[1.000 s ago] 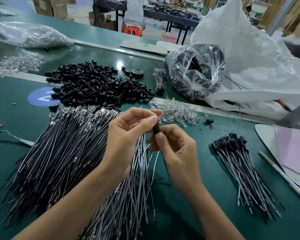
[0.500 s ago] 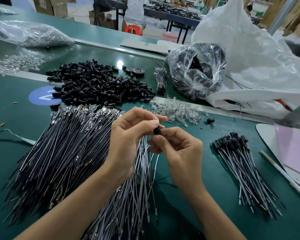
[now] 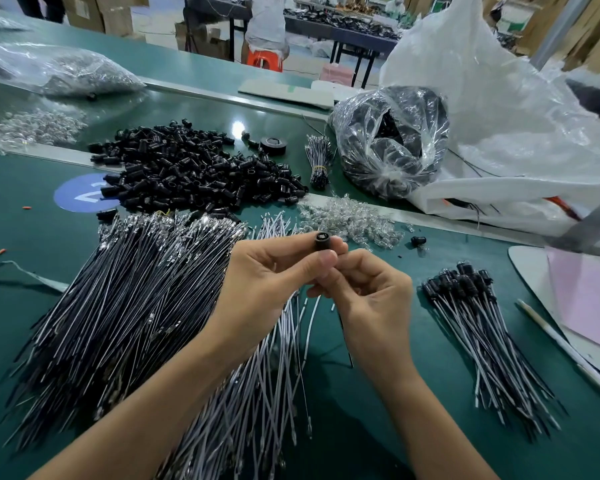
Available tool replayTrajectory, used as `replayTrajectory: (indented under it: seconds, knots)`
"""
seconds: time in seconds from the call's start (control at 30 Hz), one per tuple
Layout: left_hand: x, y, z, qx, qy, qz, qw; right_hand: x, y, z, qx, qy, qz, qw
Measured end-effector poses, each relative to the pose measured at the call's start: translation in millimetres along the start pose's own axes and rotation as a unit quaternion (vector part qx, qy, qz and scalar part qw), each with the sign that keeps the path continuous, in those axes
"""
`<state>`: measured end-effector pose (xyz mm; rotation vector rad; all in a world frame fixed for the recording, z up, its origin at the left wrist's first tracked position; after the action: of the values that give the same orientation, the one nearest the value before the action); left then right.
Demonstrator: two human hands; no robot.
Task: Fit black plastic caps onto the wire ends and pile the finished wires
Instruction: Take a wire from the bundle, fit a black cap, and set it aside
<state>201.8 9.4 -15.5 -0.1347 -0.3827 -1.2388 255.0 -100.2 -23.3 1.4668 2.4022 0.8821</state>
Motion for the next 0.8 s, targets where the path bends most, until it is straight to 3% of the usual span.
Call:
replayTrajectory:
  seconds: [0.53, 0.8]
  knots:
    - [2.8, -11.1, 17.2, 0.079, -0.01, -0.008, 0.997, 12.9, -2.3, -6.0, -0.068, 0.04, -0.048, 0.996]
    - [-2.6, -10.0, 15.5, 0.073, -0.006, 0.032, 0.997, 13.1, -5.7, -5.1, -0.077, -0.039, -0.022, 0.996]
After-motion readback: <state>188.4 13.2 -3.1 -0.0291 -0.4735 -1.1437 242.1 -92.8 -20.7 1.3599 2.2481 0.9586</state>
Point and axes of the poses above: each hand's wrist, its own y-axis towards the middle knuckle, its own x-axis out of the palm, z = x × y, the point moved 8 cm from there along y, towards the middle knuckle, and after that the axes turned 13 degrees about -x, right-handed, at the moved point
